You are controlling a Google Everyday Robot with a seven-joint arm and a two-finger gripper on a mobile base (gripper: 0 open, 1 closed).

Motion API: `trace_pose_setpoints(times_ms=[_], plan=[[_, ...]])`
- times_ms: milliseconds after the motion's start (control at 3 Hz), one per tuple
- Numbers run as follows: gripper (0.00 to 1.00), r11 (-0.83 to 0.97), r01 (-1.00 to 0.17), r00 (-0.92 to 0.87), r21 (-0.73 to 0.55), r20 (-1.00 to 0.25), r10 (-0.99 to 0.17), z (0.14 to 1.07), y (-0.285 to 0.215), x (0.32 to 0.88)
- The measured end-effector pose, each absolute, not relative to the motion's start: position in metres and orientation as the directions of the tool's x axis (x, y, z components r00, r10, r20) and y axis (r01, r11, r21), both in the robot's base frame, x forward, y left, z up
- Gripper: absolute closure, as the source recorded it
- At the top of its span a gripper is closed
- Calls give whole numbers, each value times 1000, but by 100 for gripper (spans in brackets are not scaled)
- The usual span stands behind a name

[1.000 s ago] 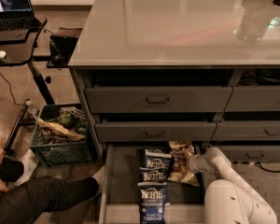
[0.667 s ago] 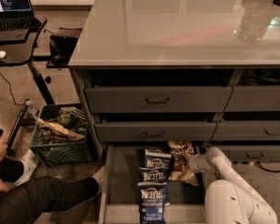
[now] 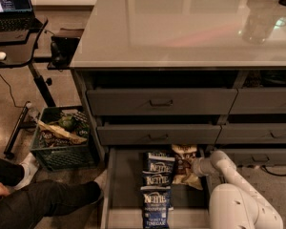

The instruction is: Pick brown chip bag from bottom drawer and place on counter

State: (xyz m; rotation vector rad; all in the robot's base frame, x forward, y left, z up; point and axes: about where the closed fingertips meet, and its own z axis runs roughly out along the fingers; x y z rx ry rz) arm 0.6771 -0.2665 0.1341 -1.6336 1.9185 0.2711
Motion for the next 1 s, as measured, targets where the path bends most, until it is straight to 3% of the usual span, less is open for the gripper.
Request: trace_pose_setpoints(times_ms=[333, 1000], plan=[[100, 222, -950, -64, -220, -558, -828, 140, -266, 677], [100, 218, -909, 49, -357, -608, -792, 255, -297, 665]])
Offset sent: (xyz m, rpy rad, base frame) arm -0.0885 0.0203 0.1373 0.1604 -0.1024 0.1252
